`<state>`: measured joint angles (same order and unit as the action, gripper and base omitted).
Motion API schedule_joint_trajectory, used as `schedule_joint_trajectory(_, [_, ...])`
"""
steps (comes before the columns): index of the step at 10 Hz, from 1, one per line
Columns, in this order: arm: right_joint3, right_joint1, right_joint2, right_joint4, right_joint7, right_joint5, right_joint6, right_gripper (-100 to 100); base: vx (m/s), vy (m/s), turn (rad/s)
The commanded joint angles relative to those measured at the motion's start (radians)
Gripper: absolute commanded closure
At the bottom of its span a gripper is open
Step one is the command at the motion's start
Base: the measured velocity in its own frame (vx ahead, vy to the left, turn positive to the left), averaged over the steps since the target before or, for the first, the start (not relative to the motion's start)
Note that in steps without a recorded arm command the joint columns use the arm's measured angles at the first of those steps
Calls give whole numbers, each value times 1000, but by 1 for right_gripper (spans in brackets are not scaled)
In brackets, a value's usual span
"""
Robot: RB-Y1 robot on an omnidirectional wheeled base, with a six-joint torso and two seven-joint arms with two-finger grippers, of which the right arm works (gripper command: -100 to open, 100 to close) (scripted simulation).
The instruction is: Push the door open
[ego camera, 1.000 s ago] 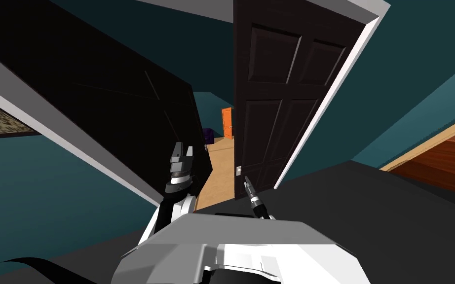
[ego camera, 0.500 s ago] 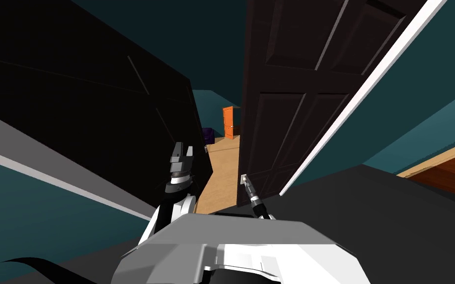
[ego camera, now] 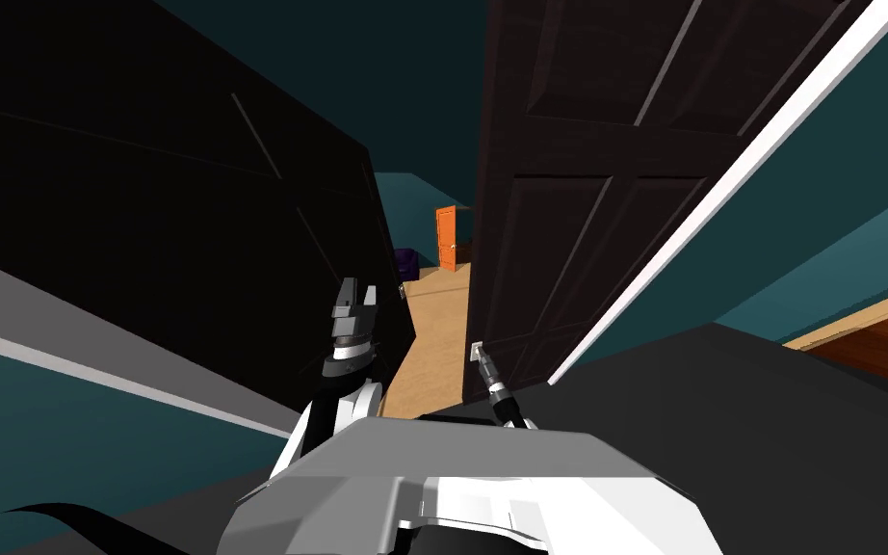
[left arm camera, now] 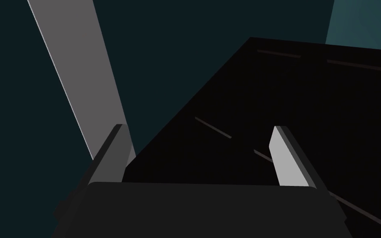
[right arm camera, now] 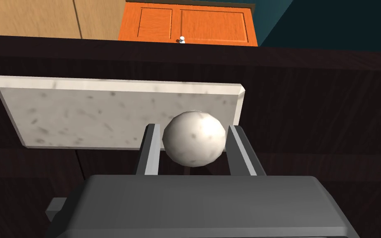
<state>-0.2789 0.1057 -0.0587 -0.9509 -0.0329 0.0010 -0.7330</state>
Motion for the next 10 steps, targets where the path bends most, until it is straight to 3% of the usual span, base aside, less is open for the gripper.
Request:
schedule_joint_trajectory(1, [0,1,0,0,0,0,-1,100,-10,-3,-3])
schedule_joint_trajectory(4, [12,-1,-6,6,6,-4,1,100,24,20,-12])
schedule_joint_trajectory(10, [64,-16,-19,23,31,-20,-1,100,182,69,-49])
